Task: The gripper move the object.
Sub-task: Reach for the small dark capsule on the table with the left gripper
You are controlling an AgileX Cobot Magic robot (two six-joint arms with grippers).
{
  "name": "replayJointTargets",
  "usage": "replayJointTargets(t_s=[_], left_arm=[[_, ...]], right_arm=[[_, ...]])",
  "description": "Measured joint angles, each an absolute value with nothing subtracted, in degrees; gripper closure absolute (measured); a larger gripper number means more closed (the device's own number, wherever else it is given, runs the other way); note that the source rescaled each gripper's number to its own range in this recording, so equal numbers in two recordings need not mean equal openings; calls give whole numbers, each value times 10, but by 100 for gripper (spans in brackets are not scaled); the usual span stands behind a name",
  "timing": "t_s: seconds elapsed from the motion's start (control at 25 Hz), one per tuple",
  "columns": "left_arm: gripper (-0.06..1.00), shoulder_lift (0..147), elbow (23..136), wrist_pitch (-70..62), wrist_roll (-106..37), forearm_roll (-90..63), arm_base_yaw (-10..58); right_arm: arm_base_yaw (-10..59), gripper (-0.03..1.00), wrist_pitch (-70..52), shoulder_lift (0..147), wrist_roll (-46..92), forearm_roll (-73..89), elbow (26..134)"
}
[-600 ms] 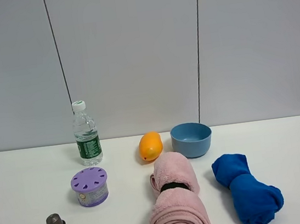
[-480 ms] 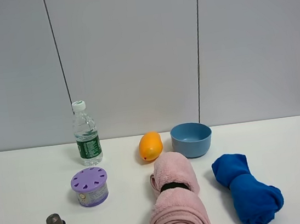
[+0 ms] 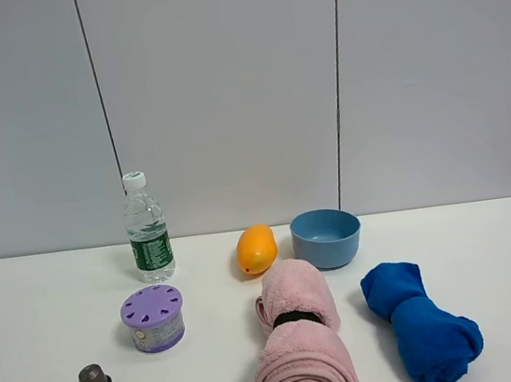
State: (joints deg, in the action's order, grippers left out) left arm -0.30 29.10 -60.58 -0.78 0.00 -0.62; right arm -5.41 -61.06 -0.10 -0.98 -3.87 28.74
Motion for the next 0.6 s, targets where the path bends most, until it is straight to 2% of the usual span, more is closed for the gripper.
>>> replayJointTargets(t_s=[0.6], left_arm=[[-6, -3, 291, -606, -10, 0, -6]], right_arm=[[-54, -3, -611, -1, -10, -39, 287]])
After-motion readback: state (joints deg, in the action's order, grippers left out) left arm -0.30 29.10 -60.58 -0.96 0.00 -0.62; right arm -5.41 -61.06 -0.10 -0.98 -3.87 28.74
